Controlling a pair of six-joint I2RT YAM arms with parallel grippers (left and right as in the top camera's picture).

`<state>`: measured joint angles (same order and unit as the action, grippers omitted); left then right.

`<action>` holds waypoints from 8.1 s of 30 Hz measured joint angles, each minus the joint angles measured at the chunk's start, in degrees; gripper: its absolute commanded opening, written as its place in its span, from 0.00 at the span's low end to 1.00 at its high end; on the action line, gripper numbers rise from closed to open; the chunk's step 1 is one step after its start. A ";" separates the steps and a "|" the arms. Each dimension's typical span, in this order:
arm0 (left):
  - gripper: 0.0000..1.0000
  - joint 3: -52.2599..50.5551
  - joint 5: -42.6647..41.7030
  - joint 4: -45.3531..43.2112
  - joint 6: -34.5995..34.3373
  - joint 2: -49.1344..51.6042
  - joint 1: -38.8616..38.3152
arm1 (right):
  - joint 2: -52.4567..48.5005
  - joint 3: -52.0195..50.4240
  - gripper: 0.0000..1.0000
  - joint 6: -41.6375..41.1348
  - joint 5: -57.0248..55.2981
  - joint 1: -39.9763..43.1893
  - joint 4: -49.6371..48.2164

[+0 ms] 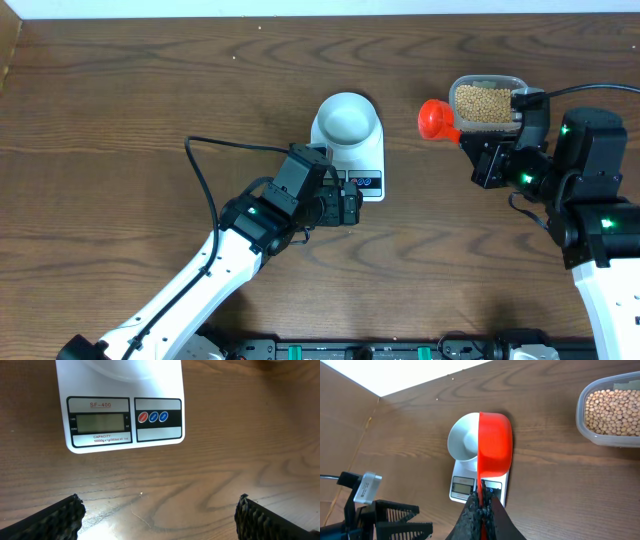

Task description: Scoop item into bowl and weigh 50g on scale

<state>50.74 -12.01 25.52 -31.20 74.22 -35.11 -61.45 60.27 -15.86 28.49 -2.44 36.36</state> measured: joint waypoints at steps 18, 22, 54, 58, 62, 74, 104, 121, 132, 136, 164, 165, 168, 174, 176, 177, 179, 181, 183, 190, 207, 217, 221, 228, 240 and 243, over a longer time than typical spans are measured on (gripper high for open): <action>0.98 0.00 0.15 0.00 0.00 0.00 0.00 | 0.00 0.00 0.01 0.02 0.00 0.00 -3.39; 0.98 0.00 0.17 0.00 0.00 0.00 0.00 | 0.00 0.00 0.01 0.02 0.00 0.00 -3.39; 0.98 0.00 0.17 0.00 0.00 0.00 0.00 | 0.00 0.00 0.01 0.02 0.00 0.00 -3.39; 0.98 0.00 0.17 0.00 0.00 0.00 0.00 | 0.00 0.00 0.01 0.02 0.00 0.00 -3.65; 0.98 0.00 0.17 0.00 0.00 0.00 0.00 | 0.00 0.00 0.01 0.02 0.00 0.00 -3.82; 0.98 0.00 0.17 0.00 0.00 0.00 0.00 | 0.00 0.00 0.01 0.00 0.00 0.00 -6.01; 0.97 0.00 0.37 -3.28 0.00 0.00 -0.04 | 0.00 0.00 0.01 0.00 0.02 0.00 -3.17; 0.96 1.07 0.39 -7.63 6.78 0.26 -0.22 | 0.00 0.00 0.01 -0.02 -0.02 1.51 -3.37; 0.87 5.25 -0.55 -8.50 7.43 4.96 -1.88 | 0.00 0.00 0.01 0.00 -0.72 1.51 -3.85; 0.88 5.25 -1.01 -10.03 6.58 7.67 -4.20 | 0.00 0.00 0.01 0.00 -1.14 1.51 -3.80; 0.84 5.25 -1.14 -18.12 5.46 20.31 -5.14 | 0.00 0.00 0.01 0.00 -1.31 1.51 -2.78; 0.84 5.25 -0.94 -18.14 5.46 20.31 -5.14 | 0.00 0.00 0.01 0.00 -1.33 1.51 -2.78; 0.84 5.25 0.46 -18.18 5.46 20.31 -5.14 | 0.00 0.00 0.01 0.00 -1.31 1.51 -2.78; 0.84 5.25 1.49 -19.67 5.49 22.05 -5.14 | 0.00 0.00 0.01 0.00 -1.31 1.51 -2.75; 0.84 5.25 1.66 -20.20 5.49 23.32 -5.14 | 0.00 0.00 0.01 0.00 -1.31 1.51 -2.75; 0.84 5.25 1.68 -20.44 5.49 23.91 -5.14 | 0.00 0.00 0.01 0.00 -1.33 1.51 -2.75; 0.84 5.25 1.92 -20.90 5.49 24.74 -5.14 | 0.00 0.00 0.01 0.00 -1.31 1.51 -2.75; 0.84 5.25 2.58 -20.96 5.49 24.96 -5.14 | 0.00 0.00 0.01 0.00 -1.31 1.51 -2.71; 0.84 5.25 3.41 -21.22 5.51 24.96 -5.14 | 0.00 0.00 0.01 0.00 -1.33 1.51 -2.69; 0.84 5.25 4.46 -21.40 5.51 25.57 -5.14 | 0.00 0.00 0.01 0.00 -1.31 1.51 -2.62; 0.84 5.25 4.68 -23.15 5.51 27.80 -5.14 | 0.00 0.00 0.01 0.00 -1.31 1.51 -2.36; 0.84 5.25 5.86 -23.78 5.51 27.80 -5.14 | 0.00 0.00 0.01 0.00 -1.31 1.51 -2.29; 0.84 5.25 6.16 -24.35 5.53 27.93 -5.14 | 0.00 0.00 0.01 0.00 -1.33 1.51 -2.29; 0.84 5.25 6.21 -24.48 5.51 28.76 -5.14 | 0.00 0.00 0.01 0.00 -1.31 1.51 -2.29; 0.84 5.25 6.19 -24.48 5.53 28.76 -5.14 | 0.00 0.00 0.01 0.00 -1.31 1.51 -2.27; 0.84 5.25 6.16 -24.46 5.53 28.76 -5.18 | 0.00 0.00 0.01 0.00 -1.33 1.51 -2.27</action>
<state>55.99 -5.85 1.06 -25.67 102.98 -40.29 -61.45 60.27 -15.86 27.16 -0.93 34.09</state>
